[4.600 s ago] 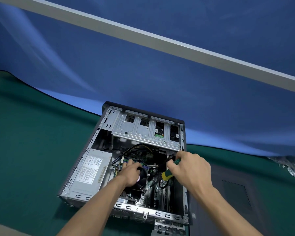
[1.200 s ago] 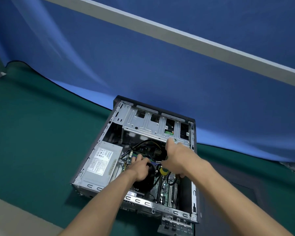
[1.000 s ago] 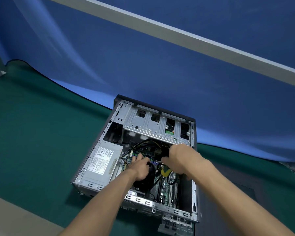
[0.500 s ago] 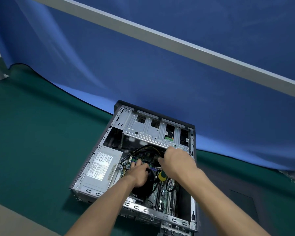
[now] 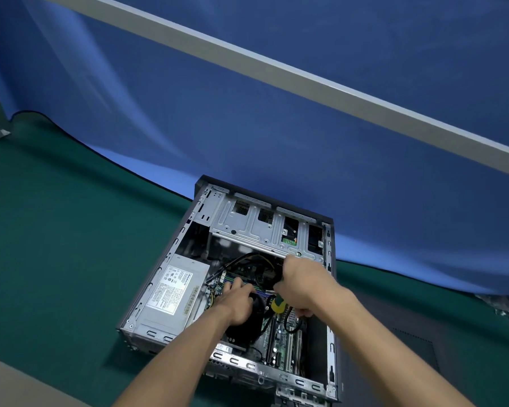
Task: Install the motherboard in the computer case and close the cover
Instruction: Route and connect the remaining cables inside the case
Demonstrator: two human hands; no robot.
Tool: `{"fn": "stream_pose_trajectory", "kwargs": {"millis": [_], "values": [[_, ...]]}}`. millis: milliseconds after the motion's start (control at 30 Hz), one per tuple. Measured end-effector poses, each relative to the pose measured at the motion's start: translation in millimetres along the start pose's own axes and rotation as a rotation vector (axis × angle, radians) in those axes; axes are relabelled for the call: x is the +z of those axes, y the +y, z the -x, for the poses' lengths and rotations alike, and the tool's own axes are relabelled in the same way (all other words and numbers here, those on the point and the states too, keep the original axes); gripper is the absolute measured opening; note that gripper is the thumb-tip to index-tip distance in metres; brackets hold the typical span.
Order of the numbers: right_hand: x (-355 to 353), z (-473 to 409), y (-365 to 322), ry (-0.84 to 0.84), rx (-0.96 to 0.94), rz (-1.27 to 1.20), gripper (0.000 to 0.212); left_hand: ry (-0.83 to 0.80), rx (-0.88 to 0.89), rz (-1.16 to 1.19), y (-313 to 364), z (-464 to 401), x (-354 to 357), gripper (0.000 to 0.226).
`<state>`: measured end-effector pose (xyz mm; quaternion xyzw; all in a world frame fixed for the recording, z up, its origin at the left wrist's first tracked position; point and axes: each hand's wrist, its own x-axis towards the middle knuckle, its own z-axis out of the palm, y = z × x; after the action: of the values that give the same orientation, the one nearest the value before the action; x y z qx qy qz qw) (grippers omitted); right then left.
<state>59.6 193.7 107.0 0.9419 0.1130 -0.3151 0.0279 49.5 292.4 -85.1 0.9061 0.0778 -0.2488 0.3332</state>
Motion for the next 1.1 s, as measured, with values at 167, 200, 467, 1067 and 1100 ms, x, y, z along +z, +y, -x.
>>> {"fn": "stream_pose_trajectory", "kwargs": {"millis": [167,200,467,1067,1100], "values": [[1,-1,1,0.003,0.049,0.030,0.023,0.002,-0.002,0.022,0,-1,0,0.038],[0,0,1,-0.044,0.038,-0.031,0.033,-0.002,0.001,0.018,0,-1,1,0.038],[20,2,5,0.308,0.009,0.121,0.010,-0.011,-0.009,0.028,-1,-1,0,0.036],[9,-5,-7,0.271,-0.042,0.148,0.017,-0.015,0.015,0.041,-4,-3,0,0.035],[11,-5,-8,0.280,-0.027,0.177,0.018,-0.018,0.013,0.040,-4,-3,0,0.035]]}}
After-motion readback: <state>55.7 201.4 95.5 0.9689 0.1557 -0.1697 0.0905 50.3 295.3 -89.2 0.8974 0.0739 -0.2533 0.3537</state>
